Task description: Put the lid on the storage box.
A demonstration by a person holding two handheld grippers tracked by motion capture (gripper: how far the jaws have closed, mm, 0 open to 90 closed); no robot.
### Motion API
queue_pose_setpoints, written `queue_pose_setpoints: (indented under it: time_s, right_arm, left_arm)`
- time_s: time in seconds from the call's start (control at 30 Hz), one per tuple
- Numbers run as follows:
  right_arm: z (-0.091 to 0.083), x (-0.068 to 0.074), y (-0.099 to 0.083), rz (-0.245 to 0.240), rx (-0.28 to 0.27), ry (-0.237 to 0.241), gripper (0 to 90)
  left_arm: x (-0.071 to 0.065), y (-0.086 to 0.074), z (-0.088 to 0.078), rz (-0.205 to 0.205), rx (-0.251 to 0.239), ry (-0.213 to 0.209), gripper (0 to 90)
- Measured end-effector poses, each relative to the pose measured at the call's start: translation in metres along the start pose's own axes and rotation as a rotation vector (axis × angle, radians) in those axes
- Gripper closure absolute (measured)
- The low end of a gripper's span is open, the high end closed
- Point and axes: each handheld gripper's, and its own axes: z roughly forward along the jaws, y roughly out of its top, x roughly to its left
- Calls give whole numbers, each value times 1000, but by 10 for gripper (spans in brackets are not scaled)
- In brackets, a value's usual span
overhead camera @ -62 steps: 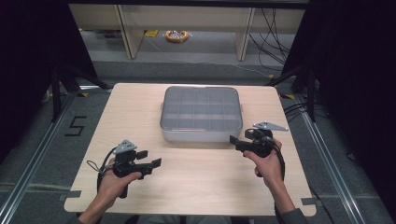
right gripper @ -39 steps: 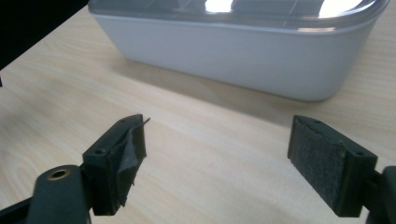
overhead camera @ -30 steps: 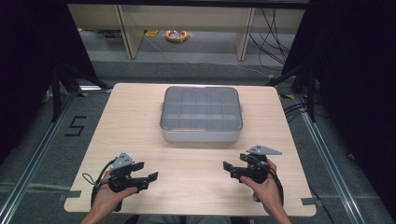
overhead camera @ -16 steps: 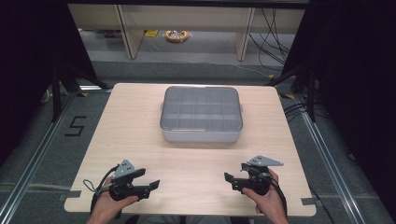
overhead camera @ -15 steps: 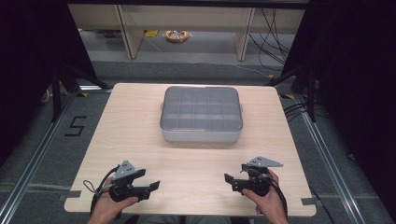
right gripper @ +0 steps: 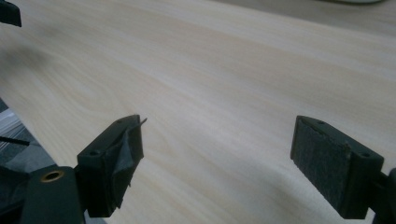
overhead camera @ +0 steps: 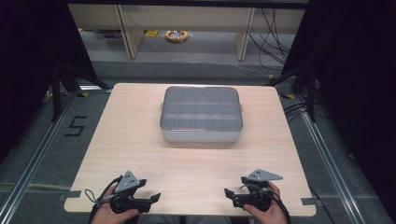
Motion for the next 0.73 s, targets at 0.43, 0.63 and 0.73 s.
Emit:
queue_pose_setpoints:
  time_s: [0.43,0.63,0.73]
  right_arm:
    - [-3,-1,-12,-23,39,11,181]
    - [-3,-2,-13,-44,37,0,181]
    - [-3,-2,-13,-42,42,4,181]
  left_arm:
    - [-2,-4,0,17,15,9,244]
    - [-3,-4,2,-13,0,13,244]
    - [-1,-4,1,-2,23,14,245]
